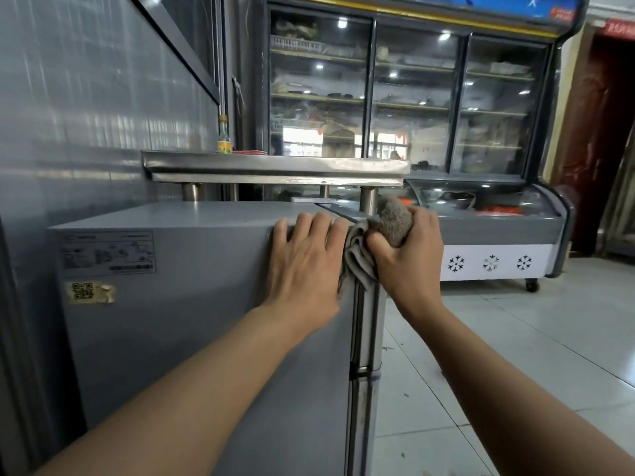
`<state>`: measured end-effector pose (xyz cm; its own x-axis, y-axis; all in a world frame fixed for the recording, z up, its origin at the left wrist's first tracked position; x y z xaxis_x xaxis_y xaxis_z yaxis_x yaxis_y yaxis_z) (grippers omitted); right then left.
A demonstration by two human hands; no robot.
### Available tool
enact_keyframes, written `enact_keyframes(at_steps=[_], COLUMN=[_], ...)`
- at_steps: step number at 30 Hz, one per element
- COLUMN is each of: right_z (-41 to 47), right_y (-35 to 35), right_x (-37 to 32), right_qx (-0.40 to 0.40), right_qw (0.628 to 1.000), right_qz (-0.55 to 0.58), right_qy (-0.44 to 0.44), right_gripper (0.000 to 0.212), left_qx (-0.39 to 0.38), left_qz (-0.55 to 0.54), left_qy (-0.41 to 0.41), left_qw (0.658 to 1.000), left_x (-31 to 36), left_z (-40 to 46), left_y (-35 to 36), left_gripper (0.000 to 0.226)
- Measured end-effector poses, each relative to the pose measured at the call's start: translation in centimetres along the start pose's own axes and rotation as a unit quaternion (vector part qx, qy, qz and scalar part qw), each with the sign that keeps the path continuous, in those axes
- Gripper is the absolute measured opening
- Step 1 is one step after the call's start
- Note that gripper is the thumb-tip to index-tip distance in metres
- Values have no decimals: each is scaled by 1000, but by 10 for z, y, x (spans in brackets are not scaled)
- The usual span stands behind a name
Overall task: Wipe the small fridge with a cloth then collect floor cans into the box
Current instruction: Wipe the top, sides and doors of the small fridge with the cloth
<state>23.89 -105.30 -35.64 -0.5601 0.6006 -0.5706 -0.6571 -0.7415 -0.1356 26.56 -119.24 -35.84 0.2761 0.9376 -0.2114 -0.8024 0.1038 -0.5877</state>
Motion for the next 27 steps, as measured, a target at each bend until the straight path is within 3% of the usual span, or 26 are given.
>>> enact_keyframes(at_steps=[4,8,11,14,18,22,27], right_z=[12,22,28,32,26,19,24], right_y=[-3,-6,-1,5,7,-1,-22], right_x=[-13,-10,11,31,45,56,43], right_qx=[-9,-9,-40,-93,-141,-163,-235], right_qw=[999,1000,989,948,893,856,820], right_qz=[-38,1,88,208,260,217,173], right_qy=[-24,8,110,223,340,440,492], right_gripper=[24,15,19,16,22,22,27], left_qx=[-8,-11,-19,-43,-79,-186,-341], left_qz=[-7,-17,-43,-68,-87,-66,-97], left_qy=[-12,-26,-30,-42,-54,-47,-55], left_qw=[1000,999,998,996,992,979,933], left_x=[1,-1,-4,-6,-9,-8,-9], left_z=[2,7,13,20,32,42,56], left_y=[-1,-5,-8,-10,-17,-17,-17], left_gripper=[70,57,46,38,34,33,34])
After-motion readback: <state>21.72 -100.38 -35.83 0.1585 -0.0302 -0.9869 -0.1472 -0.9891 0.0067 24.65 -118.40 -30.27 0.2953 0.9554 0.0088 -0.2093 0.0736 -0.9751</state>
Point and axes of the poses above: each hand's wrist, its own z-axis towards the middle knuckle, its own y-axis out of the palm, x = y × z, the point moved 8 cm from there along z, towards the middle knuckle, and after that the axes turned 1 degree about -x, right-handed, at the moved point
